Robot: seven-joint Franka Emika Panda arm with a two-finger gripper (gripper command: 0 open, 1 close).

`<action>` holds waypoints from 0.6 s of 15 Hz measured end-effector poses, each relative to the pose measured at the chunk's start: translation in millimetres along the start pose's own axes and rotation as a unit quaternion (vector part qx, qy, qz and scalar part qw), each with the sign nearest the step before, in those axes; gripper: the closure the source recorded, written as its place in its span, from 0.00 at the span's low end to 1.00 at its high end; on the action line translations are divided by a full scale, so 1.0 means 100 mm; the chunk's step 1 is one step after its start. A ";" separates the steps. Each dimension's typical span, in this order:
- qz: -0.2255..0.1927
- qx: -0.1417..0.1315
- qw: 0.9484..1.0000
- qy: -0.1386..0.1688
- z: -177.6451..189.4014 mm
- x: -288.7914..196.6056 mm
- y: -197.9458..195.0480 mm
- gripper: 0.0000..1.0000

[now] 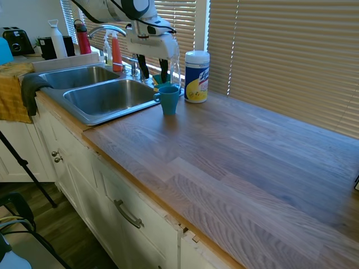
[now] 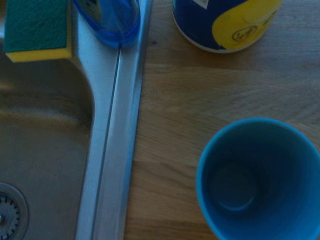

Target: Put the mug in the sink

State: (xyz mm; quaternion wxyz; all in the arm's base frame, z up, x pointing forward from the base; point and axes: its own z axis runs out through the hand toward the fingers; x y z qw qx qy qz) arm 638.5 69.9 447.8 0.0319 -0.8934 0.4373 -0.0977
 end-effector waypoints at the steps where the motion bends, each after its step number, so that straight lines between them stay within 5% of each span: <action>1: 0.002 -0.005 1.000 -0.003 0.08 0.06 -0.08 0.00; 7: 0.014 -0.030 0.999 -0.027 0.67 0.21 -0.26 0.00; 8: 0.015 -0.034 0.999 -0.031 0.75 0.21 -0.25 1.00; 9: 0.017 -0.037 0.999 -0.035 0.82 0.20 -0.25 1.00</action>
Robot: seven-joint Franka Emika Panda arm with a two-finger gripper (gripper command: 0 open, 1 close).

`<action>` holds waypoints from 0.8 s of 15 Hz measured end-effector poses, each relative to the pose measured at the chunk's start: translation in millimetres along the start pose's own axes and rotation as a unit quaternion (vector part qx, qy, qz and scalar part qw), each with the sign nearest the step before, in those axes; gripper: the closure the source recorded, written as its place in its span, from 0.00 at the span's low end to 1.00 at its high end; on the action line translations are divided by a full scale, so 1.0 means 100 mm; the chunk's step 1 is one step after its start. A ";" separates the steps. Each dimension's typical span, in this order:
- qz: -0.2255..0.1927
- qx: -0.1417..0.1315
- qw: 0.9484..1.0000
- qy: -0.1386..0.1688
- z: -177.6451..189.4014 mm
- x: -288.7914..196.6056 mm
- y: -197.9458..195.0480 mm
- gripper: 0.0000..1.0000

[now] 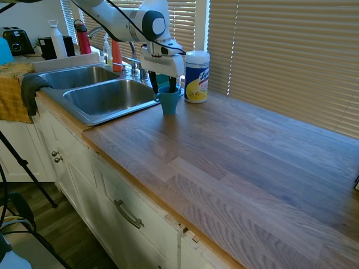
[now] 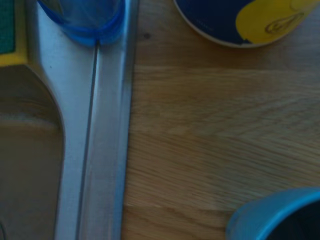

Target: Put the mug in the sink

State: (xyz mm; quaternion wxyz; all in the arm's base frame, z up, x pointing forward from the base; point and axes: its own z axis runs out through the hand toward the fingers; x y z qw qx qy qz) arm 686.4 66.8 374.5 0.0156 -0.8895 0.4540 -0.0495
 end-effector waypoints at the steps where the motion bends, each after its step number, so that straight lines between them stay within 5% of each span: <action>1: 0.002 -0.002 1.000 -0.004 0.05 0.00 0.00 1.00; 12: 0.004 -0.005 1.000 -0.016 0.18 -0.06 -0.02 1.00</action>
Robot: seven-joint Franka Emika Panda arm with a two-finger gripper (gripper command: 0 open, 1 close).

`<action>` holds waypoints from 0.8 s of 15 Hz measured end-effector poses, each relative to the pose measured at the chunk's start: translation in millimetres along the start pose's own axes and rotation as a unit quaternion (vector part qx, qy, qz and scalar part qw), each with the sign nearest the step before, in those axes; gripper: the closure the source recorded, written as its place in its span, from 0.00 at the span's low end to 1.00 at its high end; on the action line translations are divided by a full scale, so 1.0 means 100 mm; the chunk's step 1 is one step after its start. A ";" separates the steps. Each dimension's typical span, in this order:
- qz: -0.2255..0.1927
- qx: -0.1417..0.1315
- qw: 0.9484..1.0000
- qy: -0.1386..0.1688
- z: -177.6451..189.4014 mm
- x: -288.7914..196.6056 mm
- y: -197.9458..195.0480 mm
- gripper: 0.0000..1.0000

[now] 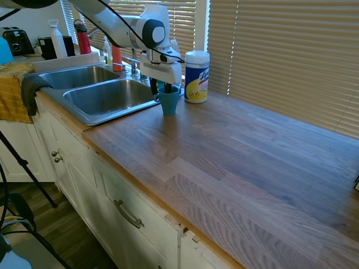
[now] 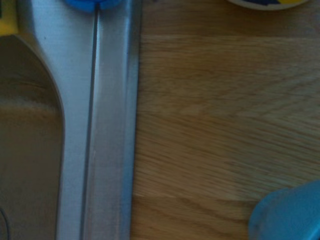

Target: Put the mug in the sink

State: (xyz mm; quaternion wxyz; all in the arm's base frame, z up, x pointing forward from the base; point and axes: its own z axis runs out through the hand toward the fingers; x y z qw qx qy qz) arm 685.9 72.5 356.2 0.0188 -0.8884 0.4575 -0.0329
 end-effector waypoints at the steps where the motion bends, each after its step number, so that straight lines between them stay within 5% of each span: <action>1: 0.000 0.001 1.000 0.000 0.01 0.00 0.00 1.00; 12: 0.010 0.018 1.000 -0.007 -0.04 -0.05 -0.03 1.00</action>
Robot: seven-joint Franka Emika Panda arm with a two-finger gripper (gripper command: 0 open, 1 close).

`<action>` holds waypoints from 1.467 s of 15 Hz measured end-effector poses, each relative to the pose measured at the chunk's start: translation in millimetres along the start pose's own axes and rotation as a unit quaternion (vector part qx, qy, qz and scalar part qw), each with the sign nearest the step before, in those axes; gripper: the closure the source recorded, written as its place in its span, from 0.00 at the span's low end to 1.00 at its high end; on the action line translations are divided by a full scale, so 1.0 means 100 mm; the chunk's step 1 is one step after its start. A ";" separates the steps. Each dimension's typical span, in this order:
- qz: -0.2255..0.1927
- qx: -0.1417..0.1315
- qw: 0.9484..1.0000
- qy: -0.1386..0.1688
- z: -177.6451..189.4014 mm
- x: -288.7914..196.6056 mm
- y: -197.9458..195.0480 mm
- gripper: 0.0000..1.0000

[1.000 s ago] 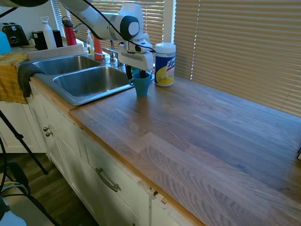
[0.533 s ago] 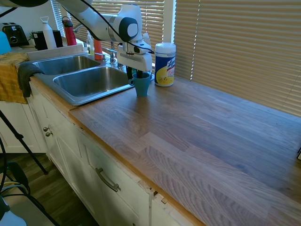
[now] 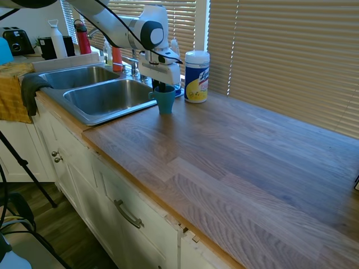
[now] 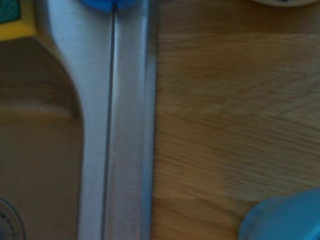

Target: Put the mug in the sink

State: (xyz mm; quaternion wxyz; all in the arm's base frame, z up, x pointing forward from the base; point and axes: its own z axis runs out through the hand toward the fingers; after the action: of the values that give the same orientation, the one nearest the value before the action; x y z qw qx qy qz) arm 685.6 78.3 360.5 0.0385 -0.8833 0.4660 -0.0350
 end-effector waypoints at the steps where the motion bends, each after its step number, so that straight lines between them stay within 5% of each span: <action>1: 0.002 0.003 1.000 -0.002 -0.02 0.00 0.00 1.00; 8: -0.015 0.039 0.999 0.012 -0.38 -0.57 0.02 1.00; 14: -0.039 0.037 0.998 0.045 -0.68 -1.58 -0.59 1.00; 19: -0.025 0.014 0.996 0.089 -0.54 -1.89 -1.10 1.00; 22: -0.040 -0.003 0.994 0.098 -0.08 -2.24 -1.38 1.00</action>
State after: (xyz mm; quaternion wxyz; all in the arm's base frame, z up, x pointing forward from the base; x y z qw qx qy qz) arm 671.7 341.2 376.4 -0.0119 -0.8935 0.4322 -0.1215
